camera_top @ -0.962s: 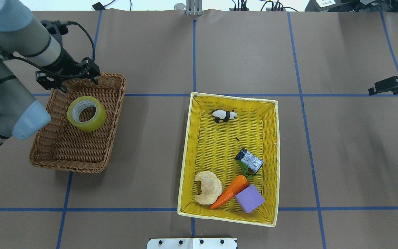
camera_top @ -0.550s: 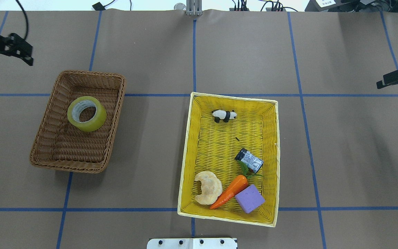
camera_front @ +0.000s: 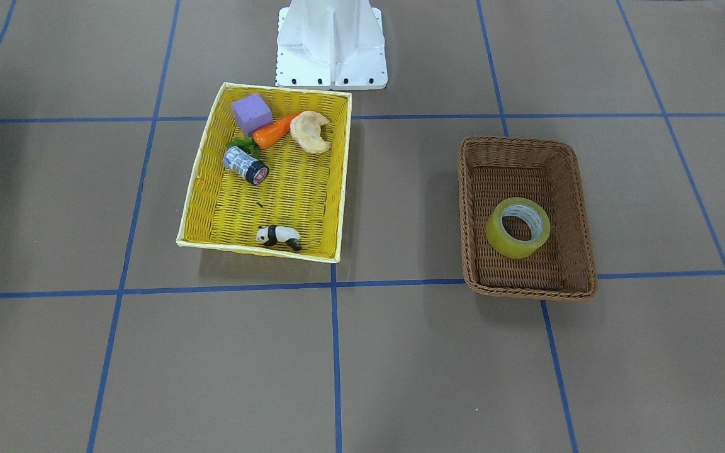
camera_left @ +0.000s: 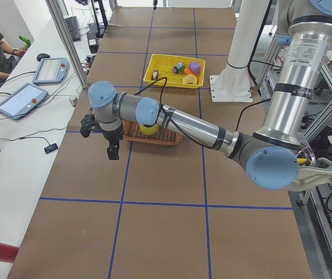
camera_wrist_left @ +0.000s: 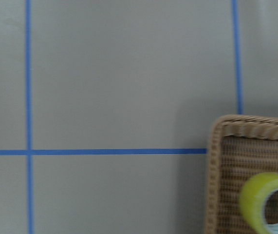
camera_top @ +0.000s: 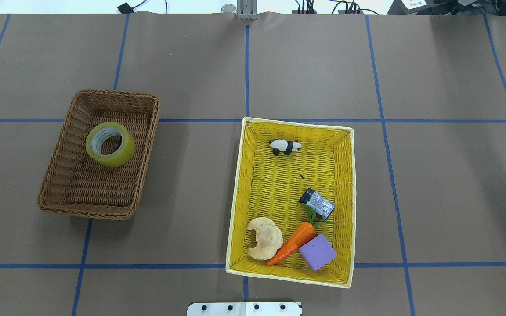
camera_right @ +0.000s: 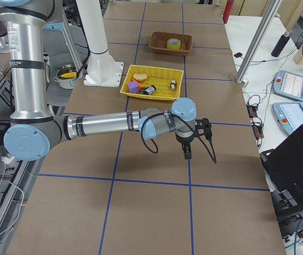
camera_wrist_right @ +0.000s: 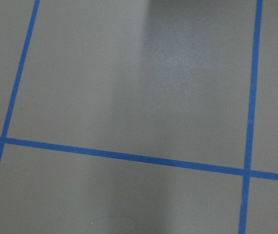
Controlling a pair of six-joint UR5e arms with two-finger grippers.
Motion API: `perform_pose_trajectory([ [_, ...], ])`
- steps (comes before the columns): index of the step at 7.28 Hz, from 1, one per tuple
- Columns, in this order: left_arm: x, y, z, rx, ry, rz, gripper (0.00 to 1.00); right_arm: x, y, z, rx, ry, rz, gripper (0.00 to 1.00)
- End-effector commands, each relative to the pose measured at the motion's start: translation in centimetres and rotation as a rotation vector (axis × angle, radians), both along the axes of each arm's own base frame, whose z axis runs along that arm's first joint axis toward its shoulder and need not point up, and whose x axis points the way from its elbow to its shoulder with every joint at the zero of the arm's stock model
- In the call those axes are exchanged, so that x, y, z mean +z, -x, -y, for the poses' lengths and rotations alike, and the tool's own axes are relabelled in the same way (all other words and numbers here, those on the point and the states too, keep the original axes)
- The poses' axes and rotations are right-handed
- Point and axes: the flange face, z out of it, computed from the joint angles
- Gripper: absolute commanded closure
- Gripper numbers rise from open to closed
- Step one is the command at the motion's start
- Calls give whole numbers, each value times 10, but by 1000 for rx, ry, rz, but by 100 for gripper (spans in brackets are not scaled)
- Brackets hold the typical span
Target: Move tape to another basket
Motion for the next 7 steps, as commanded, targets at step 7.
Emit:
perform_pose_trajectory([
  [7, 63, 23, -43, 4, -126, -7, 1, 22, -15, -20, 0, 42, -3, 0],
])
